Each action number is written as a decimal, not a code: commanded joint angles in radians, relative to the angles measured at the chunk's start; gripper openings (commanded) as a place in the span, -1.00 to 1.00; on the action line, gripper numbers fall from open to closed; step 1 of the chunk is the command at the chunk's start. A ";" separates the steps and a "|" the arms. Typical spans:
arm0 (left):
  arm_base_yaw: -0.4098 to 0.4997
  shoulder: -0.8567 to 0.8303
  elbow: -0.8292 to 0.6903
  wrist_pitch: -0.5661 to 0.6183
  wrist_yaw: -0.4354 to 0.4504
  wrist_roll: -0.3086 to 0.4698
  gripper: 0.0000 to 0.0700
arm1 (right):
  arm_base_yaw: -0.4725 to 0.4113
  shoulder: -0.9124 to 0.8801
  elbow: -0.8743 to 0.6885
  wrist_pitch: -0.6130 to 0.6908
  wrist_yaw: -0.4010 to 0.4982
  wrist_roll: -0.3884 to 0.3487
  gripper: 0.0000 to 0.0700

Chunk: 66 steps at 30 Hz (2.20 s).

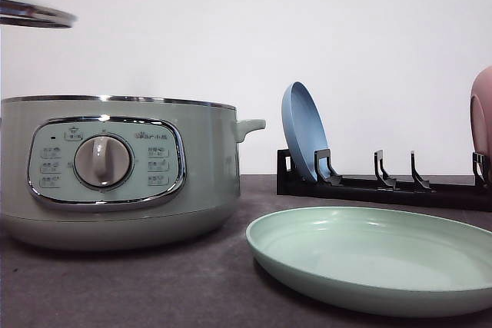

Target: Transfer potato from steamer to green plate

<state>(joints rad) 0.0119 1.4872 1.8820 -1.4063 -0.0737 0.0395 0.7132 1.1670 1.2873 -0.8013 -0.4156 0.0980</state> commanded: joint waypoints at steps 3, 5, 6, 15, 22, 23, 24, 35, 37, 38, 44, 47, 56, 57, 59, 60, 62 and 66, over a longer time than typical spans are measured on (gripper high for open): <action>0.031 -0.009 0.025 0.022 -0.002 0.013 -0.99 | 0.008 0.061 0.026 0.013 0.002 0.027 0.17; 0.046 -0.009 0.025 0.023 -0.002 0.013 -0.99 | 0.009 0.100 0.052 0.011 0.001 0.030 0.22; 0.053 -0.009 0.025 0.023 -0.002 0.014 -0.99 | 0.010 0.121 0.070 0.011 0.001 0.030 0.22; 0.086 -0.009 0.024 0.027 -0.001 0.017 -0.99 | 0.011 0.413 0.400 -0.053 0.002 0.022 0.39; 0.094 -0.009 0.024 0.031 -0.001 0.017 -0.99 | 0.015 0.645 0.620 -0.082 0.029 0.019 0.40; 0.094 -0.009 0.025 0.031 -0.001 0.017 -0.99 | 0.018 0.674 0.647 -0.085 0.043 0.019 0.41; 0.094 -0.009 0.025 0.031 -0.001 0.017 -0.99 | 0.020 0.702 0.671 -0.087 0.055 0.019 0.42; 0.094 -0.009 0.024 0.033 0.003 0.017 -0.99 | 0.079 0.934 0.827 -0.078 0.183 0.019 0.57; 0.094 -0.009 0.024 0.033 0.004 0.017 -0.99 | 0.093 0.961 0.830 -0.065 0.218 0.019 0.57; 0.094 -0.009 0.024 0.033 0.004 0.017 -0.99 | 0.099 0.973 0.830 -0.058 0.234 0.019 0.57; 0.094 -0.009 0.025 0.031 0.019 0.017 -0.99 | 0.127 1.034 0.830 -0.042 0.306 0.022 0.58; 0.094 -0.009 0.025 0.031 0.030 0.017 -0.99 | 0.138 1.052 0.830 -0.034 0.327 0.024 0.59; 0.094 -0.010 0.024 0.029 0.031 0.017 -0.99 | 0.147 1.089 0.830 -0.029 0.346 0.045 0.62; 0.094 -0.010 0.024 0.030 0.032 0.017 -0.99 | 0.148 1.089 0.830 -0.026 0.346 0.046 0.62; 0.094 -0.010 0.024 0.030 0.033 0.017 -0.99 | 0.148 1.093 0.830 -0.022 0.346 0.050 0.62; 0.094 -0.010 0.024 0.030 0.033 0.017 -0.99 | 0.148 1.096 0.830 -0.022 0.345 0.053 0.62; 0.094 -0.010 0.025 0.030 0.039 0.017 -0.99 | 0.148 1.098 0.830 -0.022 0.346 0.055 0.62; 0.094 -0.010 0.024 0.031 0.053 0.017 -0.99 | 0.148 1.105 0.830 -0.014 0.344 0.060 0.62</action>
<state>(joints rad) 0.1026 1.4872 1.8816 -1.4052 -0.0229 0.0433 0.8492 2.2386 2.0865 -0.8236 -0.0746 0.1400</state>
